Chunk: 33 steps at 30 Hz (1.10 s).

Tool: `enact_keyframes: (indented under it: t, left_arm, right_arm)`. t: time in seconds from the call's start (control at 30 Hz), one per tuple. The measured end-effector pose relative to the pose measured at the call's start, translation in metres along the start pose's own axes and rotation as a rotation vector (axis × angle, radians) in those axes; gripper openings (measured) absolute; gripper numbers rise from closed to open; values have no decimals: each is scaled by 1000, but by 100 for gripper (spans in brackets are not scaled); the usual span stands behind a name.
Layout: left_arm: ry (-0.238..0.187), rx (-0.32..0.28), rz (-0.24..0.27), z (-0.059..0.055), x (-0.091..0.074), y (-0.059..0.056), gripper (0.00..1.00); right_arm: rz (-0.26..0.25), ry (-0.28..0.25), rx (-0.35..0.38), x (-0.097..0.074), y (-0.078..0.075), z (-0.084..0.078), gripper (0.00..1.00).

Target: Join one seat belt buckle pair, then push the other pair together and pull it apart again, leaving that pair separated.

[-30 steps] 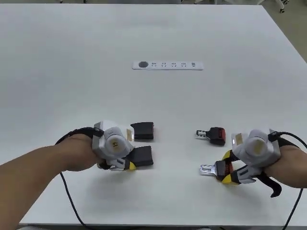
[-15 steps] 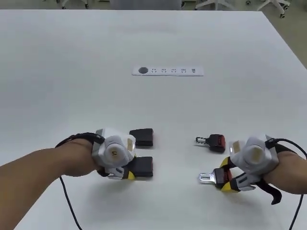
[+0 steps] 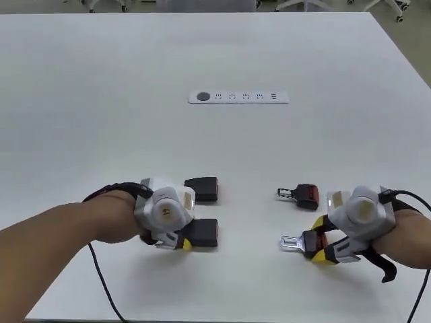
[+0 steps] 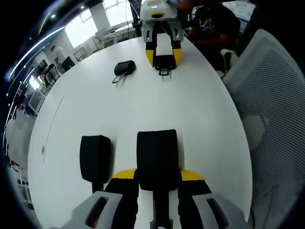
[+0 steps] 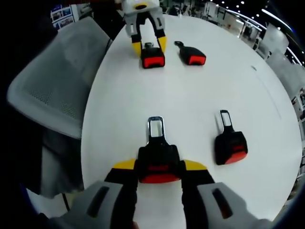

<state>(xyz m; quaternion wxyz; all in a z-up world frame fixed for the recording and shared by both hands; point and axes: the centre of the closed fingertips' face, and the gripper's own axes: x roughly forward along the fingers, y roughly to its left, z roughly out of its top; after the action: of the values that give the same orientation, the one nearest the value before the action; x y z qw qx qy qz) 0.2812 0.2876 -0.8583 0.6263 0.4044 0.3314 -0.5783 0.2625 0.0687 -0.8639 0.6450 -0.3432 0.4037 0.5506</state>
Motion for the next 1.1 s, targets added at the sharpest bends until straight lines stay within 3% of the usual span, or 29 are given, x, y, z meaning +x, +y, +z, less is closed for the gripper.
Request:
enact_keyframes:
  t: [0.13, 0.5, 1.1]
  left_arm:
    - [4, -1, -1, 0, 0, 0, 32]
    - [14, -6, -1, -1, 0, 0, 32]
    - [11, -13, 6, -1, 0, 1, 32]
  right_arm:
    - [-20, -4, 30, 1, -2, 4, 36]
    - [-43, -8, 25, 9, -4, 20, 36]
    - [-51, -108, 8, 43, 3, 94, 36]
